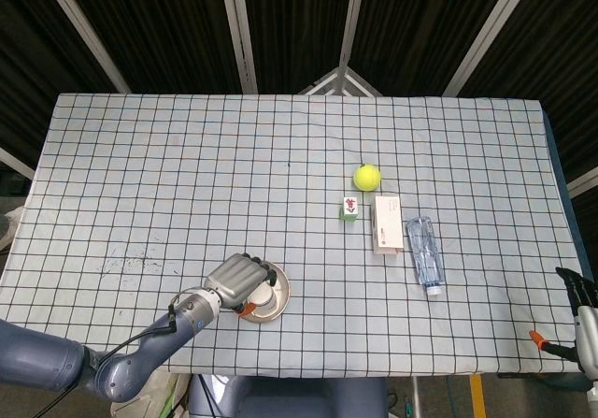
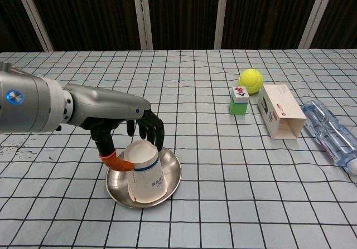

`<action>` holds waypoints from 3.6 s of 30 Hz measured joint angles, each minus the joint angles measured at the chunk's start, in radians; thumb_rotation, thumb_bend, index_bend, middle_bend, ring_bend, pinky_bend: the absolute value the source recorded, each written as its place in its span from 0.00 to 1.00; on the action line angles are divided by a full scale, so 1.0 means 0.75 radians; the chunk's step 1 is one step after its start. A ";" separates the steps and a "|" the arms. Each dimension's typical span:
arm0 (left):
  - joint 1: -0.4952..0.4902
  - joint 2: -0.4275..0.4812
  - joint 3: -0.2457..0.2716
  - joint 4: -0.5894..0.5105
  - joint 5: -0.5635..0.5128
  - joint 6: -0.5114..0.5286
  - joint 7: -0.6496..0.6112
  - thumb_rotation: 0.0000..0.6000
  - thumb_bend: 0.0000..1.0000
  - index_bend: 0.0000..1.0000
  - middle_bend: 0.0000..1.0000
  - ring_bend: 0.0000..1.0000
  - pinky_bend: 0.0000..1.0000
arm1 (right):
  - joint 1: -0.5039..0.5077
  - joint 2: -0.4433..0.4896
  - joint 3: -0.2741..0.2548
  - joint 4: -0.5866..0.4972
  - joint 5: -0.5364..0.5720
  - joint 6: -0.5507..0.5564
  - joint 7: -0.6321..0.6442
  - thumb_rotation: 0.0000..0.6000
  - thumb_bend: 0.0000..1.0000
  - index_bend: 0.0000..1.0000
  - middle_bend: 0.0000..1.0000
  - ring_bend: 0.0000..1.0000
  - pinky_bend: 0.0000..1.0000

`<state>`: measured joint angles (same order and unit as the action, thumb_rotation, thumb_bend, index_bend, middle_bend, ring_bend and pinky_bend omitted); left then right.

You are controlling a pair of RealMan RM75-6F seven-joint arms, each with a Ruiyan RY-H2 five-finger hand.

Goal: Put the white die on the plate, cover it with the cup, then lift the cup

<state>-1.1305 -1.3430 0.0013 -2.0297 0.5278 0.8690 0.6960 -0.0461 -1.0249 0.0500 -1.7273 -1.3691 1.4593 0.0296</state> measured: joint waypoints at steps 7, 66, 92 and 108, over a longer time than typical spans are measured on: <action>-0.042 0.005 0.051 -0.001 -0.025 0.064 0.091 1.00 0.56 0.46 0.40 0.25 0.26 | 0.000 0.000 -0.001 0.000 -0.002 -0.001 0.004 1.00 0.04 0.11 0.12 0.12 0.04; 0.160 -0.010 0.072 0.102 0.377 0.011 -0.239 1.00 0.56 0.47 0.43 0.26 0.27 | 0.004 0.002 -0.008 -0.011 -0.002 -0.013 0.001 1.00 0.04 0.11 0.12 0.12 0.04; 0.217 -0.221 0.089 0.401 0.596 0.331 0.050 1.00 0.56 0.48 0.43 0.26 0.28 | 0.007 0.002 -0.010 -0.012 0.002 -0.025 0.007 1.00 0.04 0.11 0.12 0.12 0.04; 0.348 0.221 -0.057 0.085 0.559 0.110 -0.665 1.00 0.56 0.48 0.43 0.26 0.28 | 0.010 -0.001 -0.016 -0.026 -0.004 -0.027 -0.015 1.00 0.04 0.11 0.12 0.12 0.04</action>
<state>-0.8694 -1.1773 -0.0413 -1.9659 0.9467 0.9517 0.1970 -0.0388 -1.0255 0.0379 -1.7472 -1.3721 1.4390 0.0183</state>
